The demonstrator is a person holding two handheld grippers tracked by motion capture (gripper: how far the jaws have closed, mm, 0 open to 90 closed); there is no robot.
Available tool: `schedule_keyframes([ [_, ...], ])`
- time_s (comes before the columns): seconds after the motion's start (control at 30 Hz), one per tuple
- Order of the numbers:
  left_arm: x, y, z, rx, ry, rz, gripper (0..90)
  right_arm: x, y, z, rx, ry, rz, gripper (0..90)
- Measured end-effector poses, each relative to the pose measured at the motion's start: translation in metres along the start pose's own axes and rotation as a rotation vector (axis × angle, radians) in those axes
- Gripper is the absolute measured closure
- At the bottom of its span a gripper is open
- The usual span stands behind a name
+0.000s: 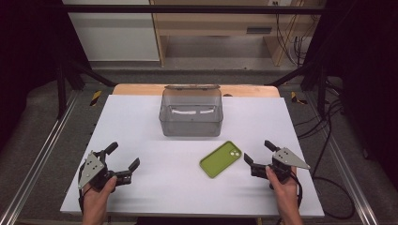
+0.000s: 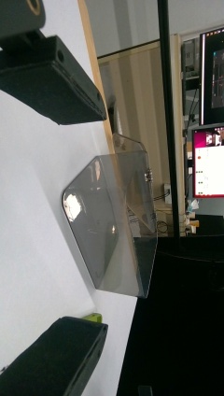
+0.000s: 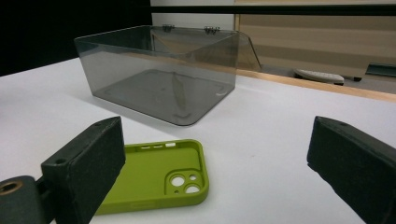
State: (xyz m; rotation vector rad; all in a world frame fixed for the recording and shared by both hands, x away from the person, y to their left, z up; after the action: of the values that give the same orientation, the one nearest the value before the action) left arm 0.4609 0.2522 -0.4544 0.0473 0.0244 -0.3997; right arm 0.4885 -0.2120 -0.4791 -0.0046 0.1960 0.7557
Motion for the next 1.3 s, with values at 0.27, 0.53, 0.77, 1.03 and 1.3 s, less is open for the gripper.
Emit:
schedule_keyframes([
  [0.27, 0.0, 0.0, -0.001, -0.008, 0.007, 0.001, 0.8, -0.001, -0.001, -0.002, 0.022, 0.024, -0.009, 4.6],
  [0.53, 0.001, 0.001, -0.002, -0.013, 0.016, 0.003, 0.9, 0.0, -0.003, -0.006, 0.052, 0.079, -0.023, 4.5],
  [0.77, 0.001, 0.001, -0.003, -0.011, 0.027, 0.005, 0.8, 0.0, -0.006, -0.01, 0.077, 0.126, -0.044, 4.1],
  [1.03, 0.001, 0.002, -0.004, -0.016, 0.036, 0.014, 0.5, 0.002, -0.006, -0.01, 0.083, 0.166, -0.045, 4.2],
  [1.3, 0.002, -0.001, -0.005, -0.013, 0.044, 0.007, 0.5, 0.01, -0.005, -0.002, 0.091, 0.218, -0.023, 4.8],
])
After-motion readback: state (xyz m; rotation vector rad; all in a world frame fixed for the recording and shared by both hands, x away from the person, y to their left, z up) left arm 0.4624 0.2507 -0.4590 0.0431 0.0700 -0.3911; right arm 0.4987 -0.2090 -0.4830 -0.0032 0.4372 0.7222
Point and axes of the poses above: each handheld gripper's, and its own axes: x roughly forward along the jaws, z roughly out of its top, y roughly to its left, the point moved 6 cm from there along x, roughly forward along the jaws, and after that the axes turned 12 degrees about z, right-handed, at the moved point
